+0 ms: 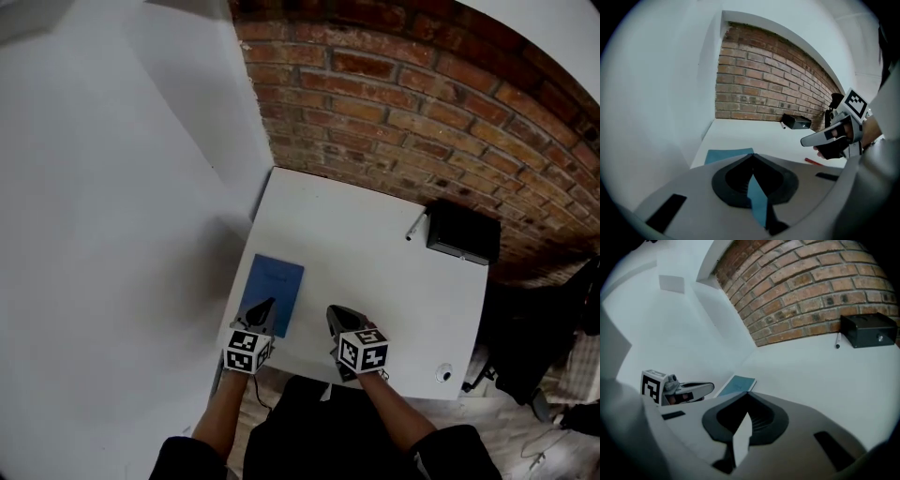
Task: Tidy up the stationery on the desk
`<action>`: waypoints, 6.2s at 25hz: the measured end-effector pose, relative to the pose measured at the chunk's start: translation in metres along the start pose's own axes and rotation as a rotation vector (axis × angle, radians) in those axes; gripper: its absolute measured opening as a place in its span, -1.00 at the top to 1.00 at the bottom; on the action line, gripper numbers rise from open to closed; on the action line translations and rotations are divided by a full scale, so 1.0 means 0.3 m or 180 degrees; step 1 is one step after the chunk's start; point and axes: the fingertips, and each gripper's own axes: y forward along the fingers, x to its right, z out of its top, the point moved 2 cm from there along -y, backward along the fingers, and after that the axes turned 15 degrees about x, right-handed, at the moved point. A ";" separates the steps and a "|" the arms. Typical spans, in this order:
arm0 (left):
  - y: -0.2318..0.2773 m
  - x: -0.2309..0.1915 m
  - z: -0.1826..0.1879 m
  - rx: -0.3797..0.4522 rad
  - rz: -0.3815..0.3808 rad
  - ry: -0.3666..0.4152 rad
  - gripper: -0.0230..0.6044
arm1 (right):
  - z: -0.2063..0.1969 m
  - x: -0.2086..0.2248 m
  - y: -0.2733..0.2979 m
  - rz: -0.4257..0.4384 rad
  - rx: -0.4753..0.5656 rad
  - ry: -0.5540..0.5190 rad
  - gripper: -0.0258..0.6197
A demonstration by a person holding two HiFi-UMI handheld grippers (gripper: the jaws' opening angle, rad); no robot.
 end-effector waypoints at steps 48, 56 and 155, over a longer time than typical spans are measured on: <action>0.021 0.389 -0.064 -0.0016 -0.0643 -0.0228 0.88 | -0.298 0.338 -0.324 -0.0286 -0.1465 -0.1012 0.64; 0.017 0.393 -0.095 -0.0066 -0.0609 -0.0252 0.88 | -0.323 0.365 -0.300 -0.0322 -0.1595 -0.0820 0.68; -0.257 0.134 -0.163 0.0061 0.0304 -0.0609 0.88 | -0.205 -0.063 0.192 -0.0229 -0.0559 0.0932 0.74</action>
